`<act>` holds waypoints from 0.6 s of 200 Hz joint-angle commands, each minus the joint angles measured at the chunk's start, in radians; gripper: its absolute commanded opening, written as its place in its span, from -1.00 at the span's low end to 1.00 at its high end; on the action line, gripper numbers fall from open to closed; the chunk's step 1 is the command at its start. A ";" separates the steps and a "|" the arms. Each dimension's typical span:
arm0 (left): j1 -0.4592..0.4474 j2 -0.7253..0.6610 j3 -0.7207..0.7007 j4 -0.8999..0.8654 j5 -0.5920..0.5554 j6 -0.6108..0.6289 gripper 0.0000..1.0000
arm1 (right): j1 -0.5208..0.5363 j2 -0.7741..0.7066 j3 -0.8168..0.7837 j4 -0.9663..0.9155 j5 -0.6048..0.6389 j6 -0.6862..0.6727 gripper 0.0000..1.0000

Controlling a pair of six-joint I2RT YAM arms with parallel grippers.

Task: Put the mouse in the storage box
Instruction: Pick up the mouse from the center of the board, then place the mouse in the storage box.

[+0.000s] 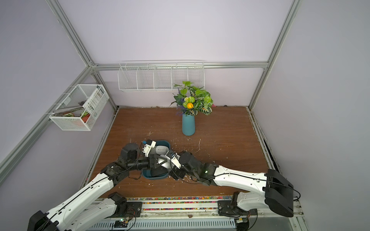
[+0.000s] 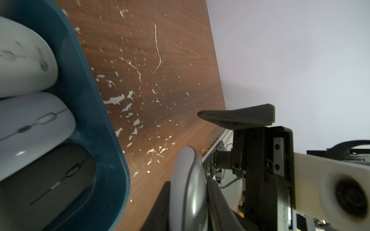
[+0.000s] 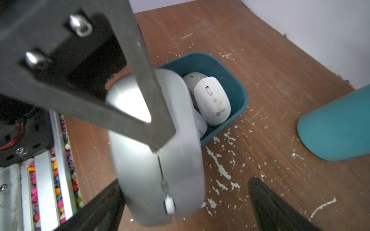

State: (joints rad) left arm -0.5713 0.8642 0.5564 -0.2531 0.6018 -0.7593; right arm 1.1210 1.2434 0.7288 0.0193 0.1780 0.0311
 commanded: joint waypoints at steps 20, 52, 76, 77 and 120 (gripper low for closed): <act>0.008 -0.065 0.058 -0.205 -0.347 0.003 -1.00 | -0.106 -0.131 -0.136 0.090 0.059 0.119 0.97; 0.020 -0.066 -0.002 -0.158 -0.374 -0.023 -1.00 | -0.166 -0.211 -0.223 0.138 0.048 0.169 0.96; 0.027 -0.013 -0.042 -0.076 -0.337 -0.035 -1.00 | -0.199 -0.229 -0.248 0.157 0.032 0.192 0.96; 0.027 -0.010 -0.042 -0.074 -0.336 -0.035 -1.00 | -0.200 -0.228 -0.248 0.157 0.031 0.193 0.96; 0.026 0.076 -0.055 -0.025 -0.309 -0.026 -1.00 | -0.203 -0.239 -0.259 0.163 0.031 0.196 0.95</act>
State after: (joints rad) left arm -0.5499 0.9180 0.5098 -0.3416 0.2840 -0.7849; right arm 0.9218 1.0256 0.4904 0.1444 0.2123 0.2016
